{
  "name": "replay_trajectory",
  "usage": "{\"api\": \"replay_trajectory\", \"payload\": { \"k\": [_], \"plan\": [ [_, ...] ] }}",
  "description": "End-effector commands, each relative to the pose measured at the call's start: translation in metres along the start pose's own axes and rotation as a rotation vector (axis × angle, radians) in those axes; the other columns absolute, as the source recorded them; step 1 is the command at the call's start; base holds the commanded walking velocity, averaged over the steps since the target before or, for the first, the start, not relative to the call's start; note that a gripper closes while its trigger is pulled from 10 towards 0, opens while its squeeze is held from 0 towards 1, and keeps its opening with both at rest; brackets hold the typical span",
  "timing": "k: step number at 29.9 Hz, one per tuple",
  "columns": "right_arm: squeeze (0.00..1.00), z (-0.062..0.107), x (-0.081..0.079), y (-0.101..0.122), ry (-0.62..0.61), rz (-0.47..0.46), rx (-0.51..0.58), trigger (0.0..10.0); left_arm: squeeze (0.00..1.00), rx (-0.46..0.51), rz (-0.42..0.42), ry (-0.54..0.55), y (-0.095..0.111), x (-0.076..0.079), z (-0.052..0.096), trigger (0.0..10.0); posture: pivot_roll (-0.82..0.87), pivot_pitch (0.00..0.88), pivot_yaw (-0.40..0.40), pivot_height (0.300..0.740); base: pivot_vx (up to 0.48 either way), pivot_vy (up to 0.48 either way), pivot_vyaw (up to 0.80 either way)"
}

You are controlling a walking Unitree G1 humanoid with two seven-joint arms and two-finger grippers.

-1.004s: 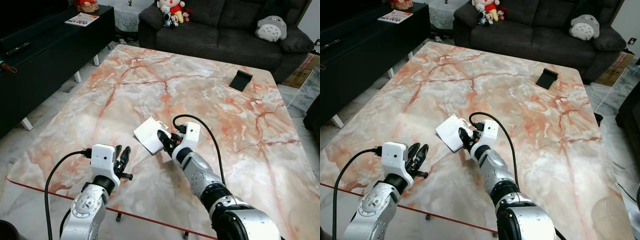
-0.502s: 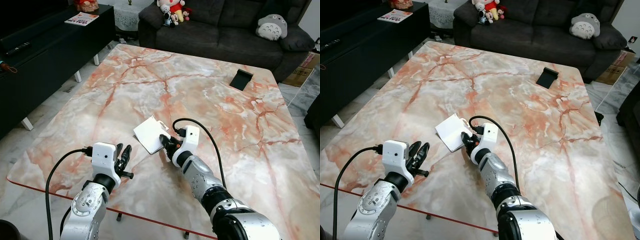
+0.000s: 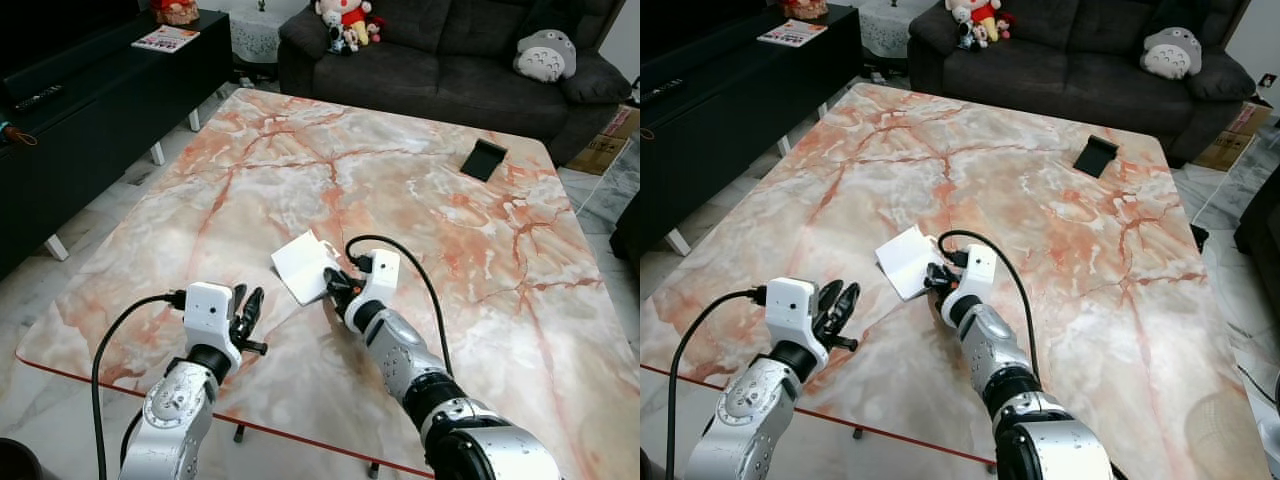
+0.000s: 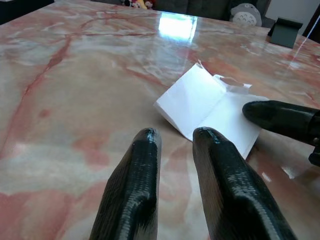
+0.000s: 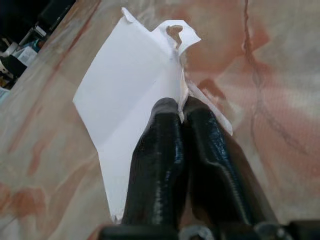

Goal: Picking trash to rubbish bin

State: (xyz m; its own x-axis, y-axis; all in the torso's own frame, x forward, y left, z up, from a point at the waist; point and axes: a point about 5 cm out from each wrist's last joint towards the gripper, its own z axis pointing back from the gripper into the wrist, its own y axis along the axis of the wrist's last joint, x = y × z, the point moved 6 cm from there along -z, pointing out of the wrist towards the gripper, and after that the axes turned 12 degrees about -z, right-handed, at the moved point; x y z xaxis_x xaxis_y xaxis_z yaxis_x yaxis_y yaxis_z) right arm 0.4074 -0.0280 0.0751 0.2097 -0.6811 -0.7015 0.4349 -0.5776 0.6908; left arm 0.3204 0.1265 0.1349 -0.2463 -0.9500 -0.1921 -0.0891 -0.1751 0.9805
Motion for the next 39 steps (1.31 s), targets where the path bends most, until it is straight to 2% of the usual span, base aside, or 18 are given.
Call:
{"api": "replay_trajectory", "payload": {
  "k": [1,3,5,6,7,11,13,14,17,19,20,22,23,26,30,35,39],
  "plan": [
    [0.00,-0.008,-0.036,-0.010,0.075,-0.095,0.044,0.0,0.00,0.002,-0.004,0.040,-0.003,-0.006,-0.006,10.0,0.10,0.095,-0.085,0.740,0.000,0.000,0.00],
    [0.00,-0.010,-0.040,0.002,0.088,-0.103,0.079,0.0,0.00,0.007,-0.001,0.061,-0.003,-0.009,-0.008,10.0,0.09,0.087,-0.084,0.740,0.000,0.000,0.00],
    [0.00,-0.010,-0.041,0.004,0.090,-0.104,0.084,0.0,0.00,0.008,0.001,0.064,-0.003,-0.009,-0.009,10.0,0.09,0.087,-0.084,0.740,0.000,0.000,0.00],
    [0.00,-0.011,-0.042,0.012,0.091,-0.099,0.107,4.4,0.00,0.013,0.003,0.068,-0.003,-0.010,-0.011,10.0,0.09,0.078,-0.083,0.740,0.000,0.000,0.00],
    [0.00,-0.011,-0.044,0.019,0.097,-0.099,0.128,10.0,0.00,0.016,0.006,0.071,-0.002,-0.010,-0.012,10.0,0.09,0.068,-0.081,0.740,0.000,0.000,0.00],
    [0.00,-0.010,-0.045,0.042,0.100,-0.094,0.208,10.0,0.00,0.031,0.008,0.090,-0.001,-0.011,-0.016,10.0,0.08,0.046,-0.077,0.740,0.000,0.000,0.00],
    [0.00,-0.008,-0.042,0.055,0.074,-0.052,0.272,10.0,0.00,0.038,0.007,0.125,-0.002,-0.016,-0.018,10.0,0.08,0.036,-0.075,0.740,0.000,0.000,0.00],
    [0.00,-0.008,-0.042,0.055,0.074,-0.052,0.272,10.0,0.00,0.038,0.007,0.125,-0.002,-0.016,-0.018,10.0,0.08,0.036,-0.075,0.740,0.000,0.000,0.00],
    [0.00,-0.002,-0.043,0.067,0.076,0.075,0.337,10.0,0.00,0.039,-0.012,0.180,-0.004,-0.025,-0.019,10.0,0.07,0.017,-0.072,0.740,0.000,0.000,0.00],
    [0.00,0.006,-0.042,0.076,0.075,0.195,0.403,10.0,0.00,0.047,-0.048,0.221,-0.004,-0.034,-0.020,10.0,0.06,0.000,-0.072,0.740,0.000,0.000,0.00],
    [0.00,0.011,-0.039,0.079,0.061,0.294,0.428,10.0,0.00,0.061,-0.082,0.235,-0.002,-0.038,-0.021,10.0,0.06,0.000,-0.073,0.740,0.000,0.000,0.00],
    [0.00,0.014,-0.035,0.080,0.049,0.329,0.440,10.0,0.00,0.070,-0.107,0.247,0.000,-0.041,-0.021,10.0,0.05,0.000,-0.073,0.740,0.000,0.000,0.00],
    [0.00,0.018,-0.027,0.083,0.019,0.345,0.455,10.0,0.00,0.071,-0.120,0.261,-0.001,-0.044,-0.022,10.0,0.05,0.000,-0.072,0.740,0.000,0.000,0.00],
    [0.00,0.021,-0.022,0.085,0.001,0.371,0.466,10.0,0.00,0.071,-0.131,0.268,-0.002,-0.047,-0.022,10.0,0.05,0.000,-0.072,0.740,0.000,0.000,0.00],
    [0.00,0.033,0.000,0.084,-0.061,0.444,0.471,10.0,0.00,0.071,-0.174,0.271,-0.005,-0.050,-0.024,10.0,0.04,0.000,-0.070,0.740,0.000,0.000,0.00],
    [0.00,0.042,0.026,0.074,-0.135,0.455,0.442,10.0,0.00,0.076,-0.203,0.270,-0.006,-0.050,-0.026,10.0,0.04,0.000,-0.067,0.740,0.000,0.000,0.00],
    [0.00,0.043,0.027,0.073,-0.141,0.454,0.442,10.0,0.00,0.081,-0.204,0.270,-0.006,-0.049,-0.028,10.0,0.03,0.000,-0.066,0.740,0.000,0.000,0.00]
  ]
}}
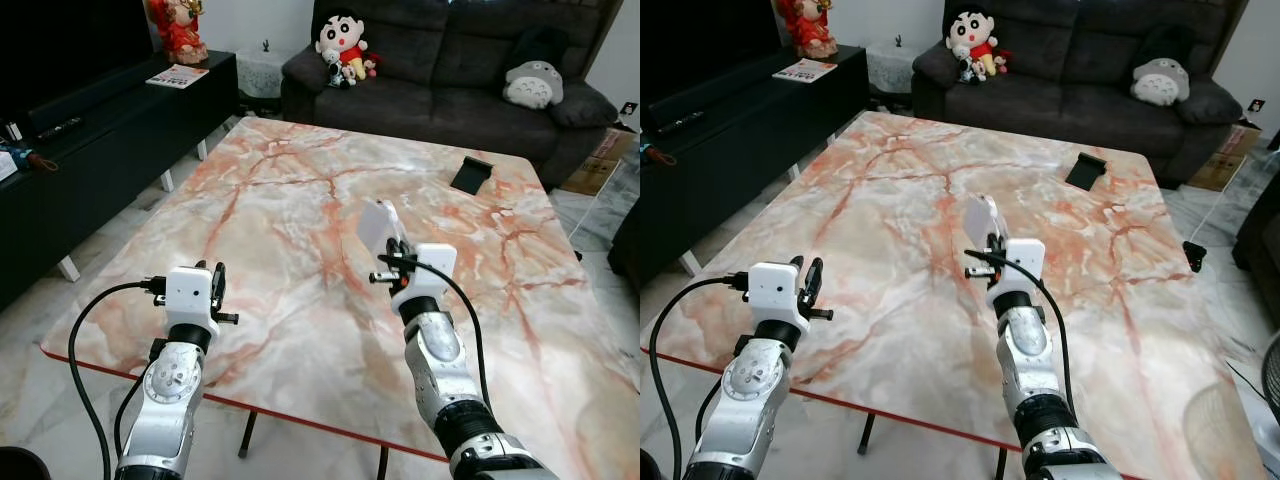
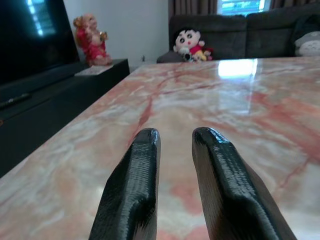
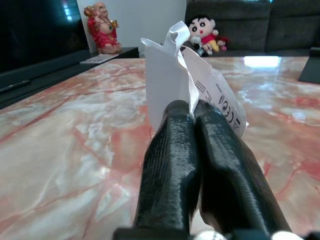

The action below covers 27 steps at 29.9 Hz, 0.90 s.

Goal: Picking trash to rubbish bin

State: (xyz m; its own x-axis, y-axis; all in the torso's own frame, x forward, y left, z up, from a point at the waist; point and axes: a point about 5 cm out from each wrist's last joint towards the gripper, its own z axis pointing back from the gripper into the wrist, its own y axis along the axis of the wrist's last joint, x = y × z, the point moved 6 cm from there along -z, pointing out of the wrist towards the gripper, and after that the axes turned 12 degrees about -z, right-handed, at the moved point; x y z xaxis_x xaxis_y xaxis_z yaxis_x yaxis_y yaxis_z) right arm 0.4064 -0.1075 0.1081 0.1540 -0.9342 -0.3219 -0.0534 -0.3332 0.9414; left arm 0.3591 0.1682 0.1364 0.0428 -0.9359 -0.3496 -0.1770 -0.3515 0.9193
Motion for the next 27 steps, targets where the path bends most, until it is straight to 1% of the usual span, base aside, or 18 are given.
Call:
{"api": "replay_trajectory", "payload": {
  "k": [1,7,13,17,20,24,25,27],
  "plan": [
    [0.00,-0.001,-0.002,0.006,0.004,0.009,0.023,10.0,0.00,0.014,-0.007,0.004,0.003,0.000,-0.002,10.0,0.03,0.000,-0.066,0.740,0.000,0.000,0.00],
    [0.00,-0.004,-0.005,0.008,-0.008,-0.005,0.033,10.0,0.00,0.017,0.005,0.008,0.002,0.000,-0.005,10.0,0.03,0.000,-0.059,0.740,0.000,0.000,0.00],
    [0.00,-0.004,-0.007,0.004,-0.003,-0.005,0.018,10.0,0.00,0.009,0.015,0.004,-0.002,0.004,-0.005,10.0,0.03,0.000,-0.063,0.740,0.000,0.000,0.00],
    [0.00,-0.002,-0.003,0.002,-0.021,-0.002,0.012,10.0,0.00,0.001,0.011,-0.008,-0.005,0.005,-0.006,10.0,0.03,0.000,-0.043,0.740,0.000,0.000,0.00],
    [0.00,-0.001,0.000,0.001,-0.037,-0.003,0.013,10.0,0.00,-0.001,0.009,-0.015,-0.006,0.005,-0.007,10.0,0.02,0.000,-0.040,0.740,0.000,0.000,0.00],
    [0.00,0.000,0.001,0.001,-0.041,-0.002,0.013,10.0,0.00,-0.001,0.008,-0.016,-0.007,0.005,-0.007,10.0,0.02,0.000,-0.040,0.740,0.000,0.000,0.00],
    [0.00,0.002,0.005,-0.003,-0.055,-0.005,0.004,10.0,0.00,-0.003,0.010,-0.027,-0.007,0.007,-0.009,10.0,0.02,0.000,-0.025,0.740,0.000,0.000,0.00],
    [0.00,0.005,0.008,-0.006,-0.067,-0.007,-0.004,10.0,0.00,-0.003,0.010,-0.036,-0.008,0.008,-0.010,10.0,0.02,0.000,-0.013,0.740,0.000,0.000,0.00]
  ]
}}
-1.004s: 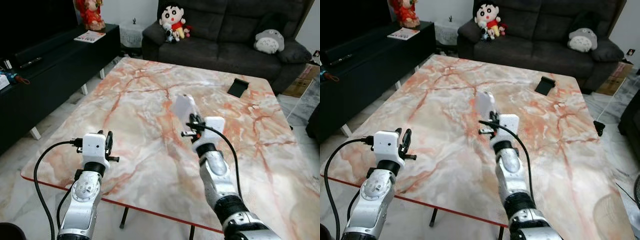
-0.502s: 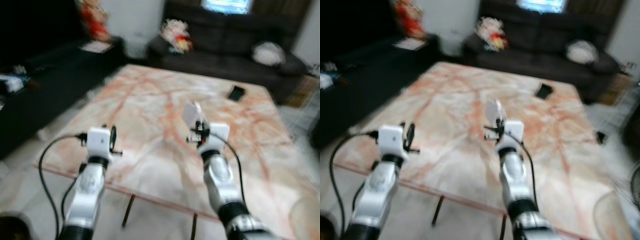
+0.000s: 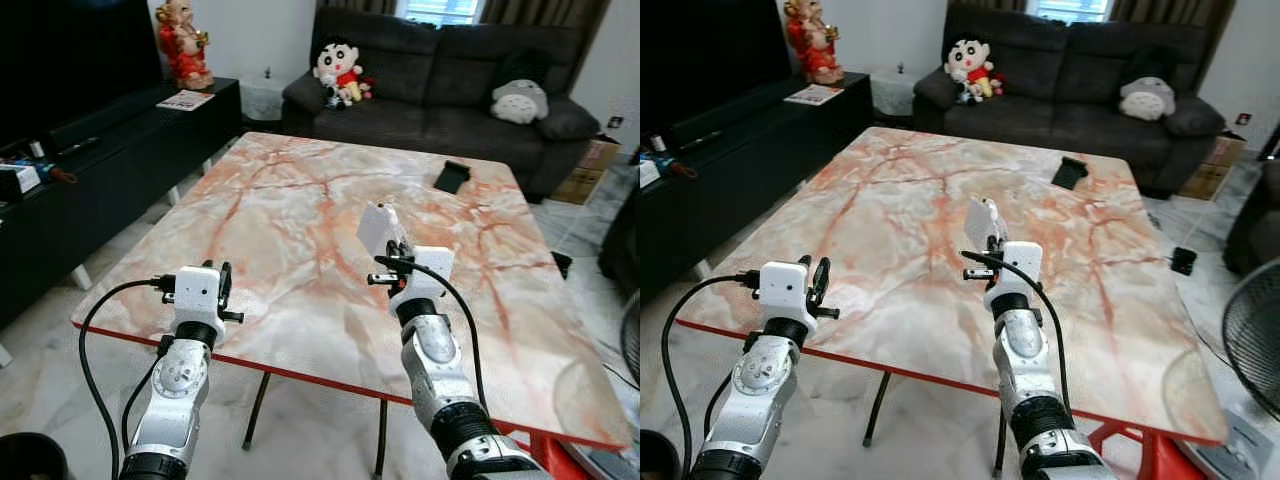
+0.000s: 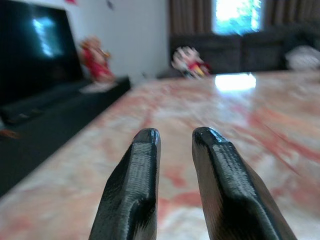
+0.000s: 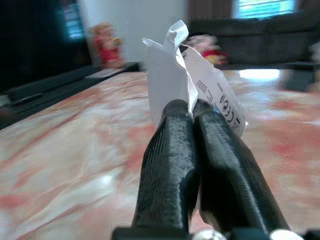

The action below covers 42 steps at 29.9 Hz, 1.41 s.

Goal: Picking trash to rubbish bin

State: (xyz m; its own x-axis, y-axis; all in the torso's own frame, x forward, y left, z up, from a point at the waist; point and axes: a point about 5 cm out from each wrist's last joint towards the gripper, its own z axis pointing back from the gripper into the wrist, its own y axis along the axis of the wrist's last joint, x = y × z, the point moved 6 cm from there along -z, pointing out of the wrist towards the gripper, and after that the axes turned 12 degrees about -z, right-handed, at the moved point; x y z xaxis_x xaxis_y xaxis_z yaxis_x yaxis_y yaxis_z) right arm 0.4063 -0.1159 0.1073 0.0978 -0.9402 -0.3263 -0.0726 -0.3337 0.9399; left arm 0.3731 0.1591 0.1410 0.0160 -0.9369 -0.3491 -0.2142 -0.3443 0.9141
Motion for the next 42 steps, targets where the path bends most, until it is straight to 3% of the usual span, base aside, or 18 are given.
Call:
{"api": "replay_trajectory", "payload": {
  "k": [1,13,34,42],
  "plan": [
    [0.00,0.004,0.002,-0.010,-0.017,-0.009,-0.028,10.0,0.00,-0.043,0.005,-0.014,-0.013,0.002,0.004,10.0,0.02,0.000,-0.007,0.740,0.000,0.000,0.00],
    [0.00,0.007,0.011,-0.013,-0.060,-0.021,-0.032,10.0,0.00,-0.049,0.003,-0.032,-0.016,0.004,0.002,10.0,0.02,0.000,0.002,0.740,0.000,0.000,0.00],
    [0.00,0.006,0.006,-0.017,-0.071,-0.045,-0.042,10.0,0.00,-0.037,0.000,-0.053,-0.014,0.008,-0.007,10.0,0.02,0.000,0.013,0.740,0.000,0.000,0.00],
    [0.00,0.007,0.003,-0.022,-0.047,-0.040,-0.063,10.0,0.00,-0.045,0.014,-0.044,-0.017,0.009,-0.002,10.0,0.03,0.000,-0.012,0.740,0.000,0.000,0.00]
  ]
}}
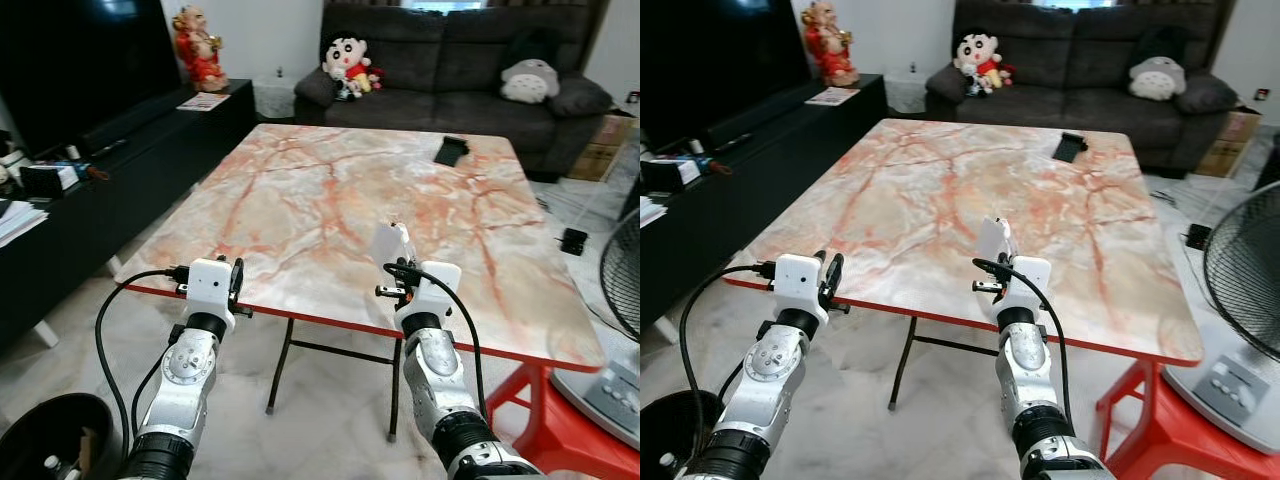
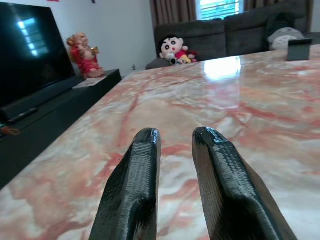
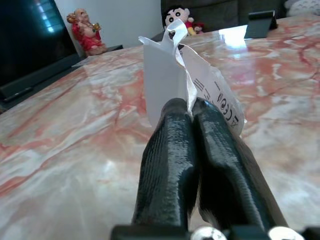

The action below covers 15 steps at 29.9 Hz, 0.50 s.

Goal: Picking trash to rubbish bin

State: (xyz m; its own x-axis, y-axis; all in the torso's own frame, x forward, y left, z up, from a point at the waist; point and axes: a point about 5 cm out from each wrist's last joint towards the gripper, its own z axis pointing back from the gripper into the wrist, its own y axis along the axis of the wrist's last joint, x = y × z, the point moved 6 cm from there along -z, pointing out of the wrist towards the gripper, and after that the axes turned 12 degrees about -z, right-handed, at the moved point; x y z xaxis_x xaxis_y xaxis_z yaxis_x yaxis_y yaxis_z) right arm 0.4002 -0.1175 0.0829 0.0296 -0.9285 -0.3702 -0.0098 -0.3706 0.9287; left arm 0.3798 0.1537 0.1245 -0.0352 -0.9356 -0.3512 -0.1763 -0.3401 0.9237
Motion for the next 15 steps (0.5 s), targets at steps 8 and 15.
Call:
{"api": "replay_trajectory", "payload": {
  "k": [8,15],
  "plan": [
    [0.00,-0.0013,-0.0069,-0.0005,0.038,0.012,-0.009,10.0,0.00,-0.015,0.017,0.015,-0.0062,-0.0002,0.0056,10.0,0.02,0.000,-0.025,0.740,0.000,0.000,0.00],
    [0.00,-0.0016,-0.0066,-0.0005,0.042,0.017,-0.012,10.0,0.00,-0.014,0.024,0.012,-0.0060,0.0027,0.0063,10.0,0.02,0.000,-0.030,0.740,0.000,0.000,0.00]
  ]
}}
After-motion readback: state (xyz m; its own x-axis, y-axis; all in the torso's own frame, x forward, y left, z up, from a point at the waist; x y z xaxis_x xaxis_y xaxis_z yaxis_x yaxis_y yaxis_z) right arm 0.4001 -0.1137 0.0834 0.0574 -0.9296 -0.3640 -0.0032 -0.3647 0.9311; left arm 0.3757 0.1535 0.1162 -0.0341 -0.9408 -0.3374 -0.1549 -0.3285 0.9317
